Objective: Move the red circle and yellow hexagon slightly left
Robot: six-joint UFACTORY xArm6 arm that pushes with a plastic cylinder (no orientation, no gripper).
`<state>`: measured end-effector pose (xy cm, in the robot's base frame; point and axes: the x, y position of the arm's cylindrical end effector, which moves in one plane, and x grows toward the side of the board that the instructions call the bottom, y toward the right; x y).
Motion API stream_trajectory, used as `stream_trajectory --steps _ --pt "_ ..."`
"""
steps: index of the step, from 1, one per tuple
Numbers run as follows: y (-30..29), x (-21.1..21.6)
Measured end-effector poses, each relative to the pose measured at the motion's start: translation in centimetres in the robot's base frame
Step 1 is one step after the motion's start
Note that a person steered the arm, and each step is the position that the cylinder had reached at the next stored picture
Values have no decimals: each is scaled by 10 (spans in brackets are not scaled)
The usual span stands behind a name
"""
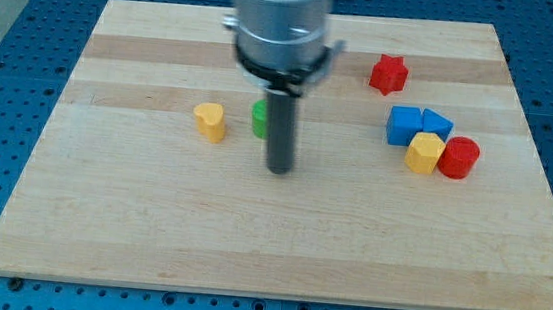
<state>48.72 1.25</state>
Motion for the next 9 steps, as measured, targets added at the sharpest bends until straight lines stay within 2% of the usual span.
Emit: stream_trajectory --steps 1,3,4,6,7,9 --pt "71 23" --pt "203 27" --pt "233 16" --pt "234 -31" --pt "228 -35" --pt "171 -35"
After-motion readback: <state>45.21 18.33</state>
